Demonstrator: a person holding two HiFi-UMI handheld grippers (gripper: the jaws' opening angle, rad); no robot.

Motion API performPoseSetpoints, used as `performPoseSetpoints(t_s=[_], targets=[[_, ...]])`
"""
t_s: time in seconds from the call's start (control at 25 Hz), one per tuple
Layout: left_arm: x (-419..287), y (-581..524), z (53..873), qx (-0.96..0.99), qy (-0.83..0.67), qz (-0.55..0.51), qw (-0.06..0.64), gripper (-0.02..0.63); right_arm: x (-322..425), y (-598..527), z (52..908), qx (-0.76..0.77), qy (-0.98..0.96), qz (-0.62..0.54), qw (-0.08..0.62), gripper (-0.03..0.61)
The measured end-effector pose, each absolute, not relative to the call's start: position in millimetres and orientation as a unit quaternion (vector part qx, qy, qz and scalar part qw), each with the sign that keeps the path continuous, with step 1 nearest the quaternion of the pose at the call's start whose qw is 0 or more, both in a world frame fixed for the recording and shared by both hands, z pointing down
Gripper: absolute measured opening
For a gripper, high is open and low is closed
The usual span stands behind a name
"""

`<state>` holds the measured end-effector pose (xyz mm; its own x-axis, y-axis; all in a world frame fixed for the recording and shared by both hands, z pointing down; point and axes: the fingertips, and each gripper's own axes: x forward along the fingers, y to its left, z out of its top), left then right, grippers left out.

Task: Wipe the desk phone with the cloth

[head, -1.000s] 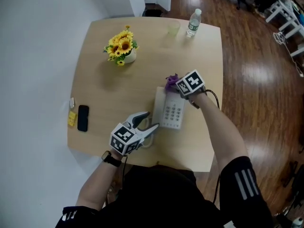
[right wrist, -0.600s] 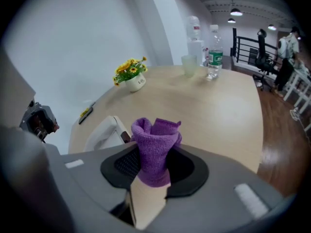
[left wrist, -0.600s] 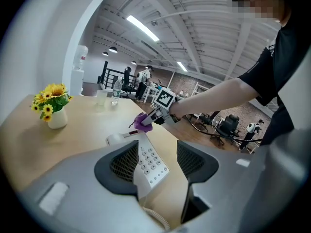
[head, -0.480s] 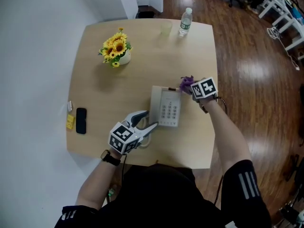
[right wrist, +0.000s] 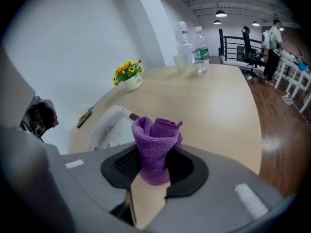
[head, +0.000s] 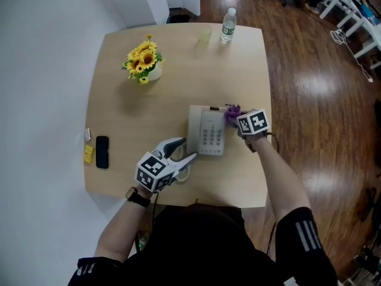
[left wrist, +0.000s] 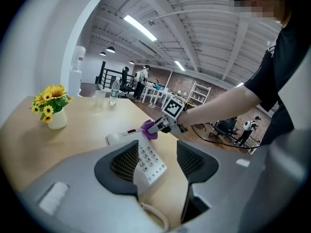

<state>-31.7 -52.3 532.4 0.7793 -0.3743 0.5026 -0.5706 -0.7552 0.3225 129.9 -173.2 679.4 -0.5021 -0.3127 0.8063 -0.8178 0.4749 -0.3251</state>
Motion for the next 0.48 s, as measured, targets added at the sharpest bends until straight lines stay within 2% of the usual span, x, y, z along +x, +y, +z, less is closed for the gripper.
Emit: performPoseSetpoints(t_s=[0.48], targets=[[-33,-37,531,0.92,-0.242,0.205,0.229,0.243,110,-64,705,0.32,-0.787,0.368,0.378,0.137]])
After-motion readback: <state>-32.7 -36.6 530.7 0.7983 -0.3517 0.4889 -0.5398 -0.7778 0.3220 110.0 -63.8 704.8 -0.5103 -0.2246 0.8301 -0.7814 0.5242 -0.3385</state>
